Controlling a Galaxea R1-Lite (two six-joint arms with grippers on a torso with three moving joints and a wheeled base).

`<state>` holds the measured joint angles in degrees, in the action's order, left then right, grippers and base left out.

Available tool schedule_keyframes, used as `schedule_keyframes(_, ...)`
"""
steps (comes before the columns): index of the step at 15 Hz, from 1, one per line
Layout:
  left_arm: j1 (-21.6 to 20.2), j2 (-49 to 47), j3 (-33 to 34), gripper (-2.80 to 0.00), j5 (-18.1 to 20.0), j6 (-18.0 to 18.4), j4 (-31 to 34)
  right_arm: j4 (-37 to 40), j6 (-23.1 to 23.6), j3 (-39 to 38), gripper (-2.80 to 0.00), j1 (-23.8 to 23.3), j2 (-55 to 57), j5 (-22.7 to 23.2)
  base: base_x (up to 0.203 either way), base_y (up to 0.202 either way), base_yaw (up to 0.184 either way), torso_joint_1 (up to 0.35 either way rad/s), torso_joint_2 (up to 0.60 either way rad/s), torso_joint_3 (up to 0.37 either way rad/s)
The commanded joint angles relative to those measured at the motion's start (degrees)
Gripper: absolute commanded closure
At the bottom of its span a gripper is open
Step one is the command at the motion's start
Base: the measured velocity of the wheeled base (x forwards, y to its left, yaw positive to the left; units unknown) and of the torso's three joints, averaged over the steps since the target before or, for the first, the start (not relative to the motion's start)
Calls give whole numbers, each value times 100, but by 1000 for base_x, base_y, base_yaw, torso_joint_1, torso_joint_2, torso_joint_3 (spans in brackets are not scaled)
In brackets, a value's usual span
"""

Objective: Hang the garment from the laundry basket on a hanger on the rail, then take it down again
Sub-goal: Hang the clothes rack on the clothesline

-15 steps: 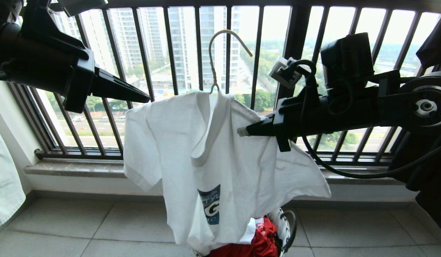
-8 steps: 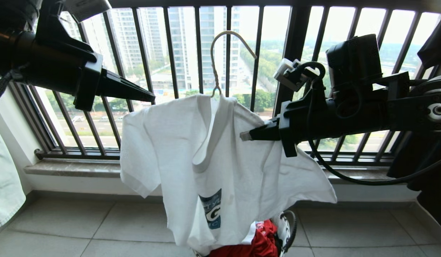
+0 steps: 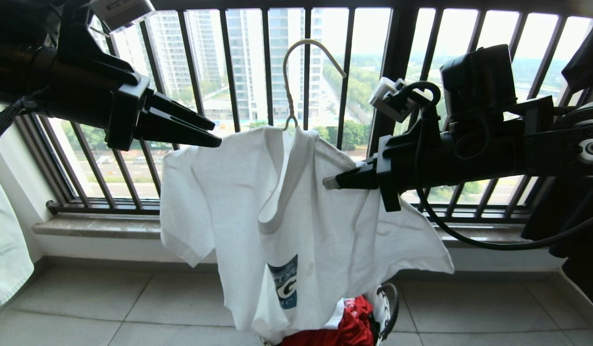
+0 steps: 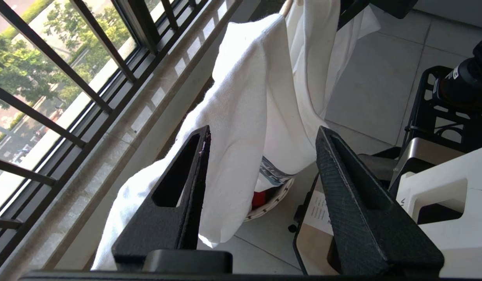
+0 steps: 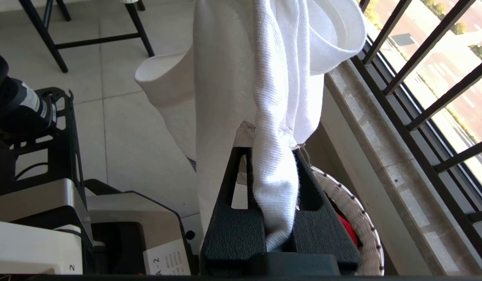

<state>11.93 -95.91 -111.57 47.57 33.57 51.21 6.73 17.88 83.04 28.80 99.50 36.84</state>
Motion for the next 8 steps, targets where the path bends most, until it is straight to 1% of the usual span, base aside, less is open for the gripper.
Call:
schedule_keyframes(1, -7, -17, 4, -280, 24, 35, 29, 4, 13, -7, 0, 11, -17, 24, 0, 0, 0, 0, 0, 0)
schedule_keyframes(6, -43, -495, 69, -280, 84, 274, 18, -5, 13, 124, 0, 46, -32, 96, 0, 0, 0, 0, 0, 0)
schedule_keyframes(7, -30, -584, 44, -280, 86, 304, -70, 0, 22, 118, 0, 47, -42, 104, 0, 0, 0, 0, 0, 0)
schedule_keyframes(8, -26, -645, 46, -280, 75, 323, -349, -5, 22, 116, 0, 47, -45, 104, 0, 0, 0, 0, 0, 0)
